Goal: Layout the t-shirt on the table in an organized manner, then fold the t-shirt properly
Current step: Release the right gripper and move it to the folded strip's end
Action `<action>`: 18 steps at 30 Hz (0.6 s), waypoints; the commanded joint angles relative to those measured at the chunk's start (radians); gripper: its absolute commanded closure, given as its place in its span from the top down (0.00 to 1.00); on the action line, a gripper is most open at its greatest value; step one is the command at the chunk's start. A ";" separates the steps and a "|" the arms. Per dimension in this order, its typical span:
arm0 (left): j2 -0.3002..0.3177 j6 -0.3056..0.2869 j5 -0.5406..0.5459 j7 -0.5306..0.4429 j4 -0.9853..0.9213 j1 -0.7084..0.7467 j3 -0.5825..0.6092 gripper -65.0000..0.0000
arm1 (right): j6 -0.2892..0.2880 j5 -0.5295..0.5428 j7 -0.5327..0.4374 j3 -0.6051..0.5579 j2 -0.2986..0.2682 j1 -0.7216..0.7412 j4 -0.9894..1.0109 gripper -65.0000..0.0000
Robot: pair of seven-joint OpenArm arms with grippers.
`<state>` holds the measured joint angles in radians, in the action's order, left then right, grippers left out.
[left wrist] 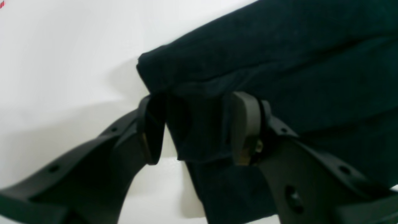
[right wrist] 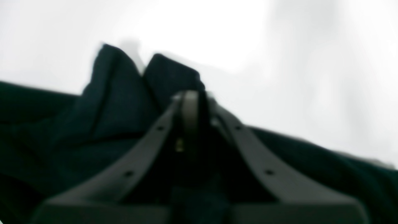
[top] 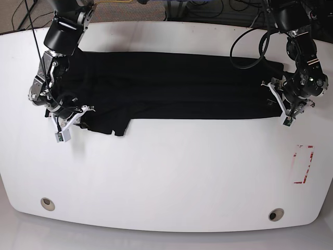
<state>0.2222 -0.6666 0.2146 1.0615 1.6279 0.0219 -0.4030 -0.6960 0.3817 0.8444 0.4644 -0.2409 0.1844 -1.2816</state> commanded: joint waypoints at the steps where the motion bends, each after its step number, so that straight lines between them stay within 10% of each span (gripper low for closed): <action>1: 0.013 0.001 0.009 -0.013 0.018 -0.013 -0.003 0.48 | -0.002 0.023 0.000 0.004 -0.016 0.019 -0.068 0.04; 18: 0.013 0.001 0.007 -0.013 0.015 -0.012 0.003 0.48 | -0.002 0.173 0.201 0.010 -0.015 -0.115 -0.375 0.01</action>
<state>0.2222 -0.6666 0.2142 1.0618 1.6268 0.0223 -0.3973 -0.6964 0.5171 1.0595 0.4713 -0.2413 0.0795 -1.6104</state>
